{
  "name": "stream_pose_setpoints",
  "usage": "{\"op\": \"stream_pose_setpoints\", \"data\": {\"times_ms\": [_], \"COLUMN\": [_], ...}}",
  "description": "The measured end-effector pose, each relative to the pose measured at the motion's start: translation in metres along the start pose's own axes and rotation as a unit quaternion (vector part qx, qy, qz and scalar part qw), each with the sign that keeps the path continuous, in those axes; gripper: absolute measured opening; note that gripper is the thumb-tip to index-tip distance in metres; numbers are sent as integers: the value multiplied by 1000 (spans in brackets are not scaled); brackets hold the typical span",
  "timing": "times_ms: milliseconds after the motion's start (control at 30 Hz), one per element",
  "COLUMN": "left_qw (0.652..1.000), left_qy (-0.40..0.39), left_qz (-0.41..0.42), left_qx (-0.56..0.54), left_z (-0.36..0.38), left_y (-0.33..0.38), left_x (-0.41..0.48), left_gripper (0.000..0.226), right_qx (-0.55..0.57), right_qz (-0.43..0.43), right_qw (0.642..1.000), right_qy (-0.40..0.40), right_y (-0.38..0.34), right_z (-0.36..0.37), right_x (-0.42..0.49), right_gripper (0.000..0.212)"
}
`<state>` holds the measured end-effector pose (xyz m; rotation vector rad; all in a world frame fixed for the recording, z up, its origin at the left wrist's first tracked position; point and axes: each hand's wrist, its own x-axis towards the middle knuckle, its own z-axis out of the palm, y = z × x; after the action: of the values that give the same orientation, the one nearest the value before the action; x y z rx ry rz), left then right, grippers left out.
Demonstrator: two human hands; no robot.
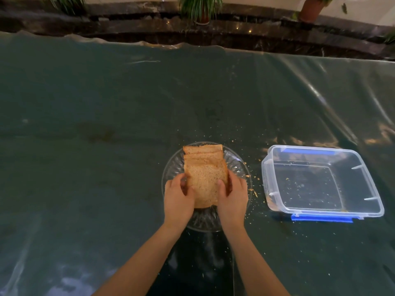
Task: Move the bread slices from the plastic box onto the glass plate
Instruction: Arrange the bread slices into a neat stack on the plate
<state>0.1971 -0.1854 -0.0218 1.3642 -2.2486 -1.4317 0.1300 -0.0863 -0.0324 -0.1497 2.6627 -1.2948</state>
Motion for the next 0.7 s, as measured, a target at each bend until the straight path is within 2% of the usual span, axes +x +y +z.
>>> {"op": "stream_pose_setpoints", "data": {"times_ms": [200,433,700], "left_qw": [999,999,999], "left_qy": [-20,-33,-17], "left_qz": [-33,-27,-22], "left_qx": [-10,0,-29], "left_z": [0,4,6], "left_y": [-10,-6,-7], "left_x": [-3,1,-2], "left_gripper": [44,53,46], "right_qx": [-1,-16,24], "right_qz": [30,34,38], "right_qw": [999,998,998], "right_qy": [-9,-55,-53], "right_y": [9,9,7], "right_z": [2,1,-1], "right_x": [-6,-2,-3], "right_gripper": [35,45,39]}}
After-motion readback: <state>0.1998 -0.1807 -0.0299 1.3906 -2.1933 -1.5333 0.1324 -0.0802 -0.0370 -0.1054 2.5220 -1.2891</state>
